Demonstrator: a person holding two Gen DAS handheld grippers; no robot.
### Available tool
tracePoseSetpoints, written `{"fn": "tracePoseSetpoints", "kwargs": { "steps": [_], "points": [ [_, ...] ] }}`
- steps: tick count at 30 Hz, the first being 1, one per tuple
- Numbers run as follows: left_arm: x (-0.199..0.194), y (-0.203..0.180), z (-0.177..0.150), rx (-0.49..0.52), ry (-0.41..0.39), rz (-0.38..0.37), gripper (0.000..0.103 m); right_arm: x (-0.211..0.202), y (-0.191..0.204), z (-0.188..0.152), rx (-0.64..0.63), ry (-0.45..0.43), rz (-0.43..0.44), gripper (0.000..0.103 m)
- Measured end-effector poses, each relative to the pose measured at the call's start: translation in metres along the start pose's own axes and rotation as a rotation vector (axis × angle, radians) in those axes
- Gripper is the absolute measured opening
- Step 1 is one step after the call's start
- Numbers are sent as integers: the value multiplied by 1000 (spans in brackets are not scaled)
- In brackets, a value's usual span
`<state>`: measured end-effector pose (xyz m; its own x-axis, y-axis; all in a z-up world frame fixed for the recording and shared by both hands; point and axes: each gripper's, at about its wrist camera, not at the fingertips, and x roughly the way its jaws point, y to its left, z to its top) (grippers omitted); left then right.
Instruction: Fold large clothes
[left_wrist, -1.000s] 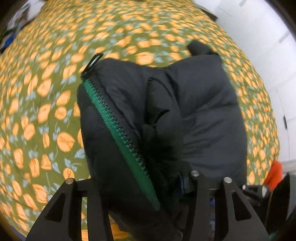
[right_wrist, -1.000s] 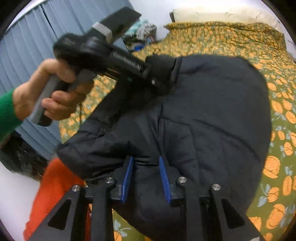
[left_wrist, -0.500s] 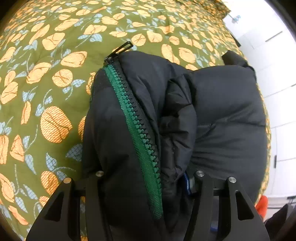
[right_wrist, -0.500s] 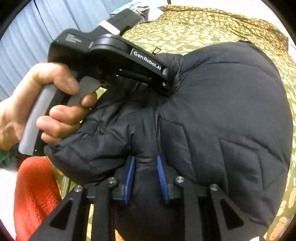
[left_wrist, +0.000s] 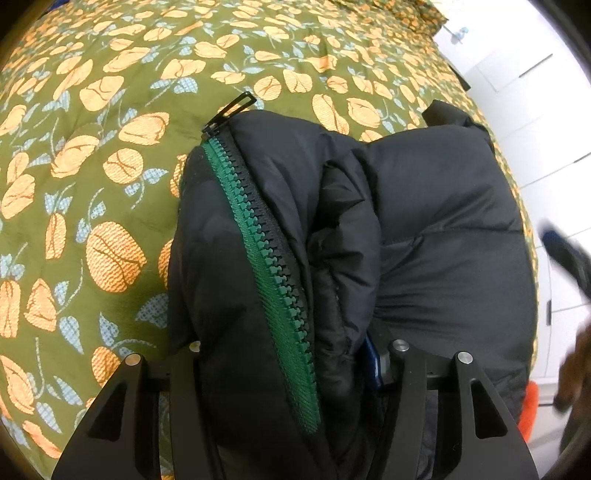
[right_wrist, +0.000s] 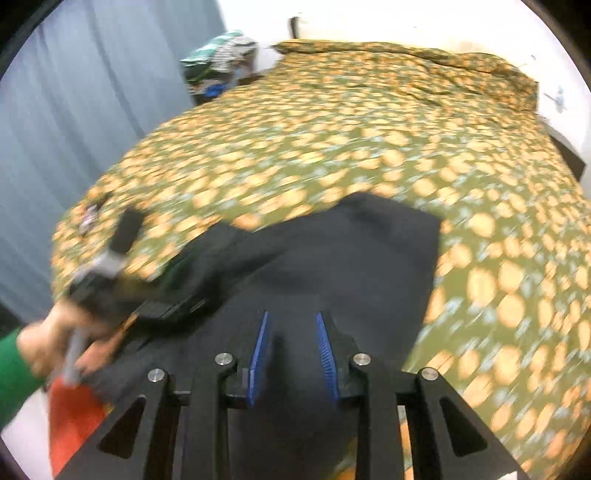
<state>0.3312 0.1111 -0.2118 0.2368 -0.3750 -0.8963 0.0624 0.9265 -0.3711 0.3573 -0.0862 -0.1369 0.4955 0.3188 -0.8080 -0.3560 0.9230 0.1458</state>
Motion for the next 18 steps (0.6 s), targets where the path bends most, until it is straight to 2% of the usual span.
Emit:
{"fn": "tracePoseSetpoints", "kwargs": {
  "steps": [2, 5, 8, 11, 13, 16, 18],
  "points": [
    [0, 0, 0, -1, 1, -2, 57, 21, -16, 16, 19, 21, -14, 27],
    [1, 1, -1, -7, 2, 1, 57, 66, -34, 31, 60, 116, -24, 28],
    [4, 0, 1, -10, -3, 10, 57, 114, -36, 25, 75, 225, -52, 28],
    [7, 0, 3, -16, -3, 13, 58, 131, -33, 18, 59, 255, -82, 27],
    [6, -2, 3, -8, 1, 14, 58, 129, -34, 19, 79, 253, -79, 28],
    [5, -3, 2, 2, -6, 18, 58, 104, -22, 15, 40, 209, -89, 28],
    [5, -2, 1, -1, -12, 13, 58, 66, -2, -1, -25, 151, -77, 28]
  ]
}}
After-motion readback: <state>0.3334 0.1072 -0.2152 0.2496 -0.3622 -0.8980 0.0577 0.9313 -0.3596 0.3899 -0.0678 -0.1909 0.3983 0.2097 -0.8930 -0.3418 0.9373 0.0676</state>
